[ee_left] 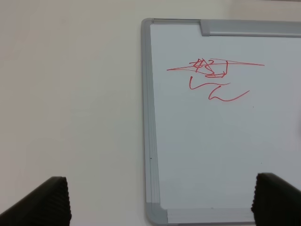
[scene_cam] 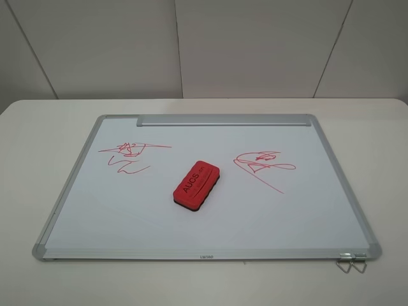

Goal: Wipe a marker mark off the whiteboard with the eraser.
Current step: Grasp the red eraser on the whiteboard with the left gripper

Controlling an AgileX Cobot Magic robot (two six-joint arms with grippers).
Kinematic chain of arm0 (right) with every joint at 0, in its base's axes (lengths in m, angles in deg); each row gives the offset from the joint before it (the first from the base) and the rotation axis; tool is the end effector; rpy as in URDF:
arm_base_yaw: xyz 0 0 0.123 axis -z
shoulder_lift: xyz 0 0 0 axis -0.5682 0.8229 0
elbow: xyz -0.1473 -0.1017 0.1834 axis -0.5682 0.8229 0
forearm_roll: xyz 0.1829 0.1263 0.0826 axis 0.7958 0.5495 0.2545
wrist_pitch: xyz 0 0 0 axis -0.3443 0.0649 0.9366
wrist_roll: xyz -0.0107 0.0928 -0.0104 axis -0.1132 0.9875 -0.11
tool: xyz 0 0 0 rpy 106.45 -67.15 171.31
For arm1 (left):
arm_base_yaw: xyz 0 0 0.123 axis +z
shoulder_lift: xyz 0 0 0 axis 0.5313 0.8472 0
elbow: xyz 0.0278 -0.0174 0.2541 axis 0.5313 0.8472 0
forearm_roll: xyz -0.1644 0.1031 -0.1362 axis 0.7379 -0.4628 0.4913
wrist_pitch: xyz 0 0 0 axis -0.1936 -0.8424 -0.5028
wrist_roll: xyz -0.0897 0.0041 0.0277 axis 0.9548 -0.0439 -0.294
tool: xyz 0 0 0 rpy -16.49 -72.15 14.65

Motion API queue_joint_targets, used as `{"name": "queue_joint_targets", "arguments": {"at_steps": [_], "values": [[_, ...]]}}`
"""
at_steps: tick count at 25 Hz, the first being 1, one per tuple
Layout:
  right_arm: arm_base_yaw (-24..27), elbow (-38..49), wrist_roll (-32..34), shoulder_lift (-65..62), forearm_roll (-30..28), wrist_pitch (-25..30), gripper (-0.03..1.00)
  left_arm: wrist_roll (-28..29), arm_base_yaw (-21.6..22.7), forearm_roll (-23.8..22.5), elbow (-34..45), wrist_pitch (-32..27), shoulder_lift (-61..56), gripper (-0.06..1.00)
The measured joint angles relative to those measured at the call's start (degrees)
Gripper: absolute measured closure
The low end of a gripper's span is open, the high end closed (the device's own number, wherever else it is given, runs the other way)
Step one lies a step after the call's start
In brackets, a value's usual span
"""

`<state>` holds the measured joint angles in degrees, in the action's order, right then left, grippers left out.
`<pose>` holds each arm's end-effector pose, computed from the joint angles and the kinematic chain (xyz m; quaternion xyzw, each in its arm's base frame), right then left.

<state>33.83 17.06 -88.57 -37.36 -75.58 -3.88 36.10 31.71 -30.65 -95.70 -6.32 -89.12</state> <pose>0.0107 0.0001 0.2735 -0.0135 0.8477 -0.0010 0.5303 0.0122 -0.0066 0.2698 0.0111 0.8500 -0.0380 0.5253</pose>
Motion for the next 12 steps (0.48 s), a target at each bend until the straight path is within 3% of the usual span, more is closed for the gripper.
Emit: {"name": "queue_joint_targets", "arguments": {"at_steps": [12], "values": [[0.0,0.0,0.0,0.0,0.0,0.0,0.14,0.0,0.0,0.0,0.0,0.0,0.0,0.17]]}}
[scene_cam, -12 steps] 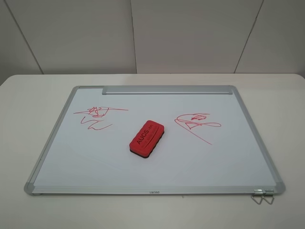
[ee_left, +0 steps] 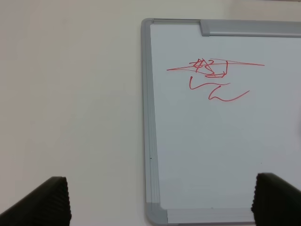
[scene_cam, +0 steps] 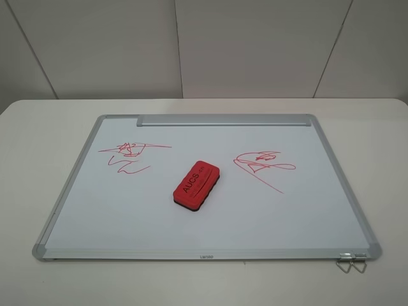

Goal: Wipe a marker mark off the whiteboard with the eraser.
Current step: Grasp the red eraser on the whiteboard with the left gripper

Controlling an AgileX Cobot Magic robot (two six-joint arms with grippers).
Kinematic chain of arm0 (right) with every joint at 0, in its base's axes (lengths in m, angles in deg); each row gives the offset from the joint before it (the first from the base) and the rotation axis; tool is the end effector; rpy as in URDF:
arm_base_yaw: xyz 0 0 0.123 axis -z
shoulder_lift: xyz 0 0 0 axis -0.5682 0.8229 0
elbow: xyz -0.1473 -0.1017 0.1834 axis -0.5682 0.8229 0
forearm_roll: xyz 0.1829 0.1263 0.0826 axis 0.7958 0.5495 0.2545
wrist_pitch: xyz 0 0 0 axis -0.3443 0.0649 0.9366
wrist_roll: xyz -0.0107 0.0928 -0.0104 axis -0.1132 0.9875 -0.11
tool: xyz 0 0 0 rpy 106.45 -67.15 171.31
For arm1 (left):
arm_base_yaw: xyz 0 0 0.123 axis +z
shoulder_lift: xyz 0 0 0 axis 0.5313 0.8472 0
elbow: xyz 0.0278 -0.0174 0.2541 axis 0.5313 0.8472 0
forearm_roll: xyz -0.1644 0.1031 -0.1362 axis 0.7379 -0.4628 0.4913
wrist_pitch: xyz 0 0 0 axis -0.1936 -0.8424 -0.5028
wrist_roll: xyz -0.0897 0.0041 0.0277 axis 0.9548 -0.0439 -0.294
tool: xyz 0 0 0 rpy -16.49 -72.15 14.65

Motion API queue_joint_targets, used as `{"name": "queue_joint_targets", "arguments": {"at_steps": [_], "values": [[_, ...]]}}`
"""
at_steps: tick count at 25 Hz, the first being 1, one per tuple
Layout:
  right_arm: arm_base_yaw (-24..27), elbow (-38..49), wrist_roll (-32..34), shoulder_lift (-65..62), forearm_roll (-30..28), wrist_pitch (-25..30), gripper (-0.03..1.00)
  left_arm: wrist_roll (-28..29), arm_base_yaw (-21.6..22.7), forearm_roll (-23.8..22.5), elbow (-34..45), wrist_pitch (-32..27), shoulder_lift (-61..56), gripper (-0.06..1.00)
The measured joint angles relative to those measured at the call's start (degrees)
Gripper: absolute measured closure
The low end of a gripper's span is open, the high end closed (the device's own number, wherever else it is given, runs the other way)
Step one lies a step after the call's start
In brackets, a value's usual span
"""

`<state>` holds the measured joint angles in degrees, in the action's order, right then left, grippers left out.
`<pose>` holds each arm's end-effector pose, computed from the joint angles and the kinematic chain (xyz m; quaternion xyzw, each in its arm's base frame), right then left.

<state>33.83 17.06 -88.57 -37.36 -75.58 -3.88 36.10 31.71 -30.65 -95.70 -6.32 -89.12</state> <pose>0.0107 0.0001 0.2735 -0.0135 0.8477 -0.0010 0.5303 0.0122 -0.0066 0.2698 0.0111 0.8500 -0.0380 0.5253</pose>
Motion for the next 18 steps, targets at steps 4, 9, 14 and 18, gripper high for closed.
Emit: {"name": "queue_joint_targets", "arguments": {"at_steps": [4,9,14,18], "values": [[0.0,0.0,0.0,0.0,0.0,0.0,0.14,0.0,0.0,0.0,0.0,0.0,0.0,0.17],[0.0,0.0,0.0,0.0,0.0,0.0,0.14,0.0,0.0,0.0,0.0,0.0,0.0,0.17],[0.0,0.0,0.0,0.0,0.0,0.0,0.14,0.0,0.0,0.0,0.0,0.0,0.0,0.17],[0.0,0.0,0.0,0.0,0.0,0.0,0.14,0.0,-0.7,0.0,0.0,0.0,0.0,0.17]]}}
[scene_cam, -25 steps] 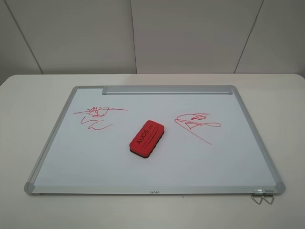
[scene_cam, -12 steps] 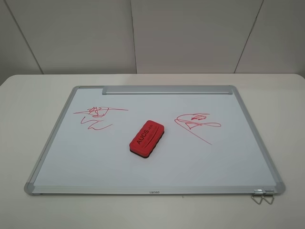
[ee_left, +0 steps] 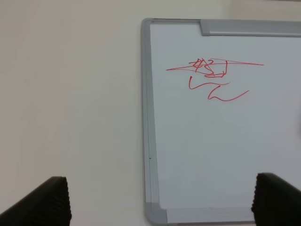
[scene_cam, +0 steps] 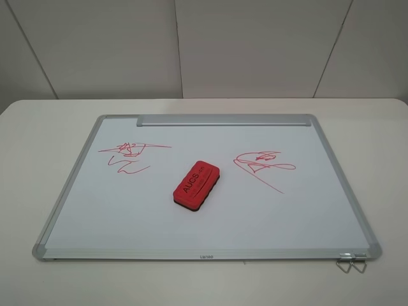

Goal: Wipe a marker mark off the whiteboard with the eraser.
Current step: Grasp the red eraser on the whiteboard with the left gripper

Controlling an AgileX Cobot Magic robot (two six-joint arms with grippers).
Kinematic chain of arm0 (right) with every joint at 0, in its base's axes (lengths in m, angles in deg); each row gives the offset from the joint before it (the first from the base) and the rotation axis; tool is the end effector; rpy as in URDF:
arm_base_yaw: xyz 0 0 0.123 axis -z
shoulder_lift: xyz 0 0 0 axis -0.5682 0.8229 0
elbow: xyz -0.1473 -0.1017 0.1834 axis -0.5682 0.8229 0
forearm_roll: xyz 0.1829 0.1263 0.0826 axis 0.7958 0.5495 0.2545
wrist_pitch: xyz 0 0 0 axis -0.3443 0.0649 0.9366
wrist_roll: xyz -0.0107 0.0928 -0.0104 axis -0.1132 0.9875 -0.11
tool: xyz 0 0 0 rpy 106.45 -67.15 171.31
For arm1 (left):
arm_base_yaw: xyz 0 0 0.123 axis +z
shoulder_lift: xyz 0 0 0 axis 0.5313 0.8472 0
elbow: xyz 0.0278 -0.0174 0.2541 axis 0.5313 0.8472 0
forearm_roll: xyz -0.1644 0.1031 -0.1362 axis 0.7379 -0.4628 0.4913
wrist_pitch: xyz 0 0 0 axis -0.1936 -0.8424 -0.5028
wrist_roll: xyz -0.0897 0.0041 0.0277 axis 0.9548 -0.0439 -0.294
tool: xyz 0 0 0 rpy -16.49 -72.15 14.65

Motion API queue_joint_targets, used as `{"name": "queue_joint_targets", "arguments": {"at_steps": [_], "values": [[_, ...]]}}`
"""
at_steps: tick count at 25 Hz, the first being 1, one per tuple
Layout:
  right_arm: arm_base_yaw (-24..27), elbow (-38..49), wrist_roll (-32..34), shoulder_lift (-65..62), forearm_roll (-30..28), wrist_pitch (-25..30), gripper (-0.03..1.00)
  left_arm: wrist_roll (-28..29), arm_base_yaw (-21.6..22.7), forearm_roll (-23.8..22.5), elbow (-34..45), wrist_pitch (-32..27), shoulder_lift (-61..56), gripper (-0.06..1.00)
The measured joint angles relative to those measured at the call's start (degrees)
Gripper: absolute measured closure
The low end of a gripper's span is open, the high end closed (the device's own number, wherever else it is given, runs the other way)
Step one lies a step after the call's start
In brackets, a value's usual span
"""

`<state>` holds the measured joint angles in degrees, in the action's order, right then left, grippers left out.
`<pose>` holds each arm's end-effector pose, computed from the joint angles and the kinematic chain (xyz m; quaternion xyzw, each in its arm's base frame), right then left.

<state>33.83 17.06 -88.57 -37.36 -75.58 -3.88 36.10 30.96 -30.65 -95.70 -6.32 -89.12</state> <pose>0.0107 0.0001 0.2735 -0.0135 0.8477 -0.0010 0.5303 0.0121 -0.0068 0.2698 0.0166 0.8499 -0.0415 0.5250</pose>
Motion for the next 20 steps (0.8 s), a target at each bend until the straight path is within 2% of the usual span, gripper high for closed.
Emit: {"name": "queue_joint_targets", "arguments": {"at_steps": [12,15,20], "values": [[0.0,0.0,0.0,0.0,0.0,0.0,0.14,0.0,-0.2,0.4,0.0,0.1,1.4,0.17],[0.0,0.0,0.0,0.0,0.0,0.0,0.14,-0.7,-0.2,1.5,-1.1,2.0,6.4,0.17],[0.0,0.0,0.0,0.0,0.0,0.0,0.14,-6.5,-0.4,7.5,-7.5,6.0,24.4,0.17]]}}
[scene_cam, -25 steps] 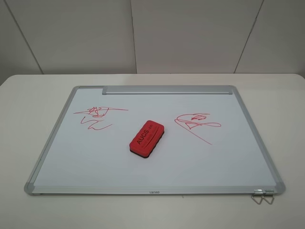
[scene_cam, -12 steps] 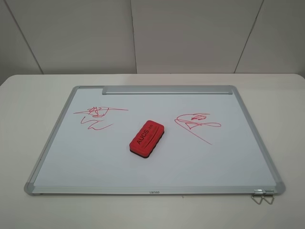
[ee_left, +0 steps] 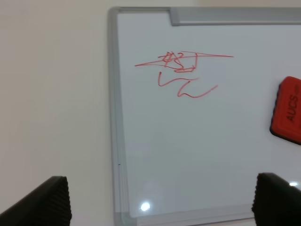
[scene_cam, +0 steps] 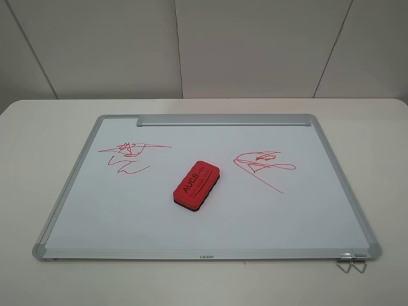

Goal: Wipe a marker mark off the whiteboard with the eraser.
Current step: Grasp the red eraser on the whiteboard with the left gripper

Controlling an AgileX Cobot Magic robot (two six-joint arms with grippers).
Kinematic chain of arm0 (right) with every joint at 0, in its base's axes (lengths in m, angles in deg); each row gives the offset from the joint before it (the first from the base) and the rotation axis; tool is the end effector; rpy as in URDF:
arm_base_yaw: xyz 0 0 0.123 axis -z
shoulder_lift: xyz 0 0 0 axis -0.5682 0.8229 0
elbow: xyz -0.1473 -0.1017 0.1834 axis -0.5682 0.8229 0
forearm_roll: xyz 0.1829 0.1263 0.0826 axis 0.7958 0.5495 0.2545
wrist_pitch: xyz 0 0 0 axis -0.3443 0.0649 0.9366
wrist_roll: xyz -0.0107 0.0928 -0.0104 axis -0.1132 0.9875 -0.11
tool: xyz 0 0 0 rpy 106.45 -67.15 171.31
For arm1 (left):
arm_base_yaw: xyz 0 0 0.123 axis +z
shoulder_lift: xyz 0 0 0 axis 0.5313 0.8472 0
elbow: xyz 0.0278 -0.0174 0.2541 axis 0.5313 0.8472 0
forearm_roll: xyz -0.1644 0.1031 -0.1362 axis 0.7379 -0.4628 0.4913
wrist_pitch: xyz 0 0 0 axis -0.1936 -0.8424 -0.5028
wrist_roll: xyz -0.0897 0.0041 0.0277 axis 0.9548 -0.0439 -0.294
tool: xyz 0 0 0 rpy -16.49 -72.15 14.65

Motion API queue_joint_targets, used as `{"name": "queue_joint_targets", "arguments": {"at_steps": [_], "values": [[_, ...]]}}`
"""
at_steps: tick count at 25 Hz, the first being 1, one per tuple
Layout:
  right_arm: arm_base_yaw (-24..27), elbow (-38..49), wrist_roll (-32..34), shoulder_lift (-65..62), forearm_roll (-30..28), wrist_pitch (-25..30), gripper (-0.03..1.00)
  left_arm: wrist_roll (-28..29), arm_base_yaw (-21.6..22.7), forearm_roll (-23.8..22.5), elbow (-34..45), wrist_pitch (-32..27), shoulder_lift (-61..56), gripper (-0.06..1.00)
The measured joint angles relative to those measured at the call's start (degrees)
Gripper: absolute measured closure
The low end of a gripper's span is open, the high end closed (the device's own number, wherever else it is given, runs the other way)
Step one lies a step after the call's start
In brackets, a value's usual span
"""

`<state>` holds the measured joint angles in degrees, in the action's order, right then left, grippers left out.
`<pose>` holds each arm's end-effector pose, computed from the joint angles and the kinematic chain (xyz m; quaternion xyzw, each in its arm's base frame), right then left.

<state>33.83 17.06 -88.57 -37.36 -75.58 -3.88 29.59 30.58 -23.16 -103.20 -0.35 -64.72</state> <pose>0.0107 0.0001 0.2735 -0.0135 0.8477 -0.0010 0.5303 0.0760 -0.0181 0.2981 0.0529 0.8905 -0.0816 0.4444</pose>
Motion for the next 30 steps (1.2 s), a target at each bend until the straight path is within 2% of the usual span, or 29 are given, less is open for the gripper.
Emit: {"name": "queue_joint_targets", "arguments": {"at_steps": [4,7,15,23,28,30], "values": [[0.0,0.0,0.0,0.0,0.0,0.0,0.14,-6.0,-0.1,1.0,-7.2,0.6,19.6,0.17],[0.0,0.0,0.0,0.0,0.0,0.0,0.14,-8.1,-2.7,0.4,-12.6,1.5,34.0,0.17],[0.0,0.0,0.0,0.0,0.0,0.0,0.14,-8.3,-18.7,-8.0,-27.1,3.5,63.4,0.17],[0.0,0.0,0.0,0.0,0.0,0.0,0.14,-7.9,-30.0,-8.8,-39.5,3.5,82.0,0.17],[0.0,0.0,0.0,0.0,0.0,0.0,0.14,-7.4,-34.8,-8.7,-45.5,3.5,88.1,0.17],[0.0,0.0,0.0,0.0,0.0,0.0,0.14,-5.1,-36.4,-8.7,-47.2,3.4,89.7,0.17]]}}
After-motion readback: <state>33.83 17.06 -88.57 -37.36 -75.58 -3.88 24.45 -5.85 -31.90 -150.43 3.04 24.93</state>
